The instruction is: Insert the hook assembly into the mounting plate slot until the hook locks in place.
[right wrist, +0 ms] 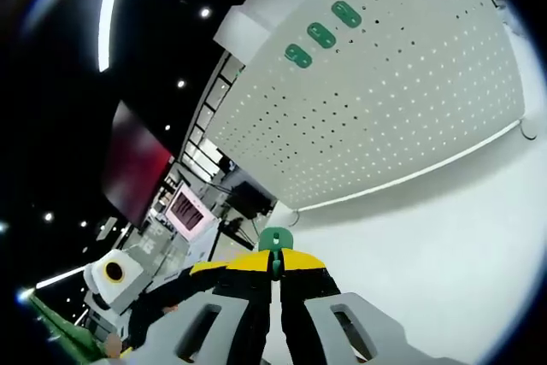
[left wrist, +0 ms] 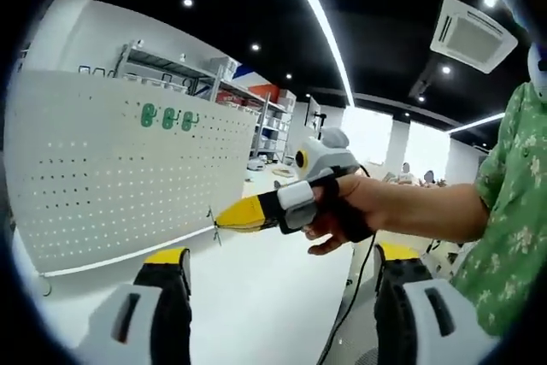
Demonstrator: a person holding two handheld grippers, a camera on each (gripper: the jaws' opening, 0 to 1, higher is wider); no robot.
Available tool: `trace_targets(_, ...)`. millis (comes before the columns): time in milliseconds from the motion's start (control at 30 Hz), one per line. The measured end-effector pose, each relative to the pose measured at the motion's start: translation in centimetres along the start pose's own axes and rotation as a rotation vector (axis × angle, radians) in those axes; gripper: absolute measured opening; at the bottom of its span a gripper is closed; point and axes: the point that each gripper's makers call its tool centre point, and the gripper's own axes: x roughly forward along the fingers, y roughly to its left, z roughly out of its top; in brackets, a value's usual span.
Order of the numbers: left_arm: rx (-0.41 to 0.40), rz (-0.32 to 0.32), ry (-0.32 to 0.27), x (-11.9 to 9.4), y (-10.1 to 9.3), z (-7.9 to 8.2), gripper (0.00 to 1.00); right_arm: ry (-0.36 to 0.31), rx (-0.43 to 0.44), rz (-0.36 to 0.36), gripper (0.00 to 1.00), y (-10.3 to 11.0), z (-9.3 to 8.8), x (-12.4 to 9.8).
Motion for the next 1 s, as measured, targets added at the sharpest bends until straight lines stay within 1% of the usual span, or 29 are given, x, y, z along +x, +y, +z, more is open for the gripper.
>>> trace_targets(100, 0.006, 0.011, 0.006, -0.8, 0.3, 0.0, 0.88, 0.006, -0.022, -0.009, 0.01, -0.1, 0.3, -0.1)
trace_targets(200, 0.005, 0.021, 0.003, -1.5, 0.6, 0.2, 0.88, 0.023, -0.066, -0.027, 0.01, -0.2, 0.5, -0.2)
trace_targets(467, 0.016, 0.033, 0.0, -2.7, 0.8, 0.6, 0.87, -0.002, -0.115, -0.036, 0.01, 0.4, 2.7, -0.3)
trace_targets(600, 0.024, 0.042, 0.004, -3.4, 0.8, 0.7, 0.86, 0.002, -0.145, -0.033, 0.01, 1.0, 3.4, -0.4)
trace_targets(767, 0.022, 0.053, -0.004, -4.2, 1.0, 0.7, 0.84, -0.006, -0.186, -0.039, 0.01, 1.5, 4.8, -1.2)
trace_targets(900, 0.02, 0.058, -0.007, -4.2, 1.1, 0.8, 0.83, -0.012, -0.197, -0.049, 0.01, 1.3, 5.7, -2.0)
trace_targets(1000, 0.026, 0.05, -0.003, -4.0, 0.9, 0.9, 0.82, -0.018, -0.217, -0.06, 0.01, 1.4, 6.6, -3.0)
